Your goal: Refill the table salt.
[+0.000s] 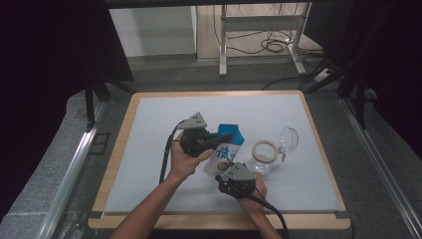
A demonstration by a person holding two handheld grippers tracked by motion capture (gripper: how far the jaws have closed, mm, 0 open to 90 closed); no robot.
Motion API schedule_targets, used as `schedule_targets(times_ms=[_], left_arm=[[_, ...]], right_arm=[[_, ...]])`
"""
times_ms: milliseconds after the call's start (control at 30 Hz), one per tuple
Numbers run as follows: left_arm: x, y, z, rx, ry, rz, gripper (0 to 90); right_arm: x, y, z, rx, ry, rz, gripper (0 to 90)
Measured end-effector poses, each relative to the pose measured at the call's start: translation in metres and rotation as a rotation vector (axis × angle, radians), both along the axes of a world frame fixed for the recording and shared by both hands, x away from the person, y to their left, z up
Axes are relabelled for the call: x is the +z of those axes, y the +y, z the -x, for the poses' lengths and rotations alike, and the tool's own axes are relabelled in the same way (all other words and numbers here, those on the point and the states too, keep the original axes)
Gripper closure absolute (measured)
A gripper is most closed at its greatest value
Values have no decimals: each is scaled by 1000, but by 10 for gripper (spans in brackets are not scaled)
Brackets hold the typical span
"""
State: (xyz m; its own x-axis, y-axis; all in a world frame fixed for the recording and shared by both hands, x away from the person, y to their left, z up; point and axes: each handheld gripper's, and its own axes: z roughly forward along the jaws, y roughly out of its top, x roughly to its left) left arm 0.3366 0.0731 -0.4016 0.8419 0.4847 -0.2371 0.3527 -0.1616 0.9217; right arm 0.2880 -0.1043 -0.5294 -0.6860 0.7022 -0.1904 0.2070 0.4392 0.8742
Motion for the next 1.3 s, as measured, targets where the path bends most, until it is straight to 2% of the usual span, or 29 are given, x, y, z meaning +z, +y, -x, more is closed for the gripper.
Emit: schedule_targets(times_ms=[700, 1300], left_arm=[[-5, -31, -16, -32, 38, -23, 900], [-4, -53, -27, -50, 47, -43, 900]], right_arm=[[-2, -16, 2, -13, 75, -64, 453], [-2, -26, 1, -32, 79, -104, 457]])
